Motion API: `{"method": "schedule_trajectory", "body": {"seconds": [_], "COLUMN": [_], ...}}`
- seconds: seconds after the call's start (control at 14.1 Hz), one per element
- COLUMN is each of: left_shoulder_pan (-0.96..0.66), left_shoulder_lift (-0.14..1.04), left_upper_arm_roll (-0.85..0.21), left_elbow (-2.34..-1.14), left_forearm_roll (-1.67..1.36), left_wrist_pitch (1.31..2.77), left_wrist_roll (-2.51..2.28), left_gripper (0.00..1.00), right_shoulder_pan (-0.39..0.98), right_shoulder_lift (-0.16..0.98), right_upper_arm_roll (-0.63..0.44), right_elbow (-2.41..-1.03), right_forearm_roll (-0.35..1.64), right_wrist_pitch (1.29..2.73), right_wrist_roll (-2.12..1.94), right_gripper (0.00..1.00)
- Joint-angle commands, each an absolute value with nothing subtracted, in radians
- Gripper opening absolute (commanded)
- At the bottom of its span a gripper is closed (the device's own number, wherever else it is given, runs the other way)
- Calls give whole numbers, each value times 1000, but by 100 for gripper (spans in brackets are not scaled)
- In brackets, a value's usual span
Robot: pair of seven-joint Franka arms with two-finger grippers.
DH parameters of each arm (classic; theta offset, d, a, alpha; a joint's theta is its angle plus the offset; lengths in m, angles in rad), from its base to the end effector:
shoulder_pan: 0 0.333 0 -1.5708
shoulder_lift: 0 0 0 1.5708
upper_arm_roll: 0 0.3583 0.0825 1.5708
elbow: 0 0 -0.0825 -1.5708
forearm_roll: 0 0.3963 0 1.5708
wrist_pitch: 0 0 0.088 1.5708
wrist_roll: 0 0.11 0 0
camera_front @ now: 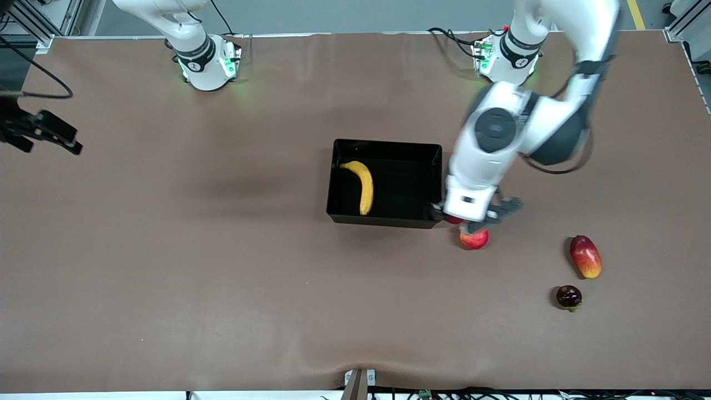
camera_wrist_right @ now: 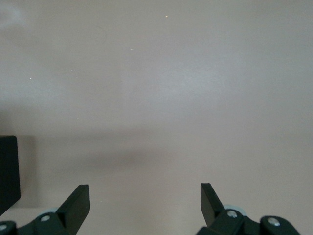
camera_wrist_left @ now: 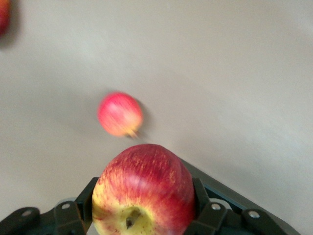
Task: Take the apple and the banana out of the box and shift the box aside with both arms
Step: 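Lift the apple out and carry it beside the mango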
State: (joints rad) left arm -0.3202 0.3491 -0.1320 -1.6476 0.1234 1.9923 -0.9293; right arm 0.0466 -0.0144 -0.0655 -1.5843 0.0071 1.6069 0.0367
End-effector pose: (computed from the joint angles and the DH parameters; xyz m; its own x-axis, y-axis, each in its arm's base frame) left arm 0.6218 -0.2817 0.4444 0.9063 0.4192 0.0527 0.4215 -0.9059 -0.0421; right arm 0.5655 -0.0102 0.6686 0.9978 -0.0558 0.0366 -0.0555 -0.9984 -0.0094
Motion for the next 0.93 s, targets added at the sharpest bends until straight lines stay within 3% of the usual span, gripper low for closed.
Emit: {"method": "schedule_trajectory", "body": {"seconds": [0.0,0.28,0.85], "left_shoulder_pan": [-223,-114,-14], "left_shoulder_lift": [344,412,626], "left_upper_arm_roll": [-144,-138,-135], "left_elbow": [-1655,-1660,-1649], "left_forearm_roll": [124,149,297], "left_wrist_pitch": [1971,1999,2307], "left_wrist_roll": [-783,-658,-634], "left_gripper": [0,0,0], "right_shoulder_pan": [61,87,124], "right_shoulder_lift": [49,81,213], "right_upper_arm_roll": [-63,-63,-61], "right_elbow": [-1522,-1522,-1522], "right_forearm_roll": [9,9,70], "right_wrist_pitch": [1594,1586,1674], "right_wrist_roll": [43,40,49], "right_gripper": [100,100,100]}}
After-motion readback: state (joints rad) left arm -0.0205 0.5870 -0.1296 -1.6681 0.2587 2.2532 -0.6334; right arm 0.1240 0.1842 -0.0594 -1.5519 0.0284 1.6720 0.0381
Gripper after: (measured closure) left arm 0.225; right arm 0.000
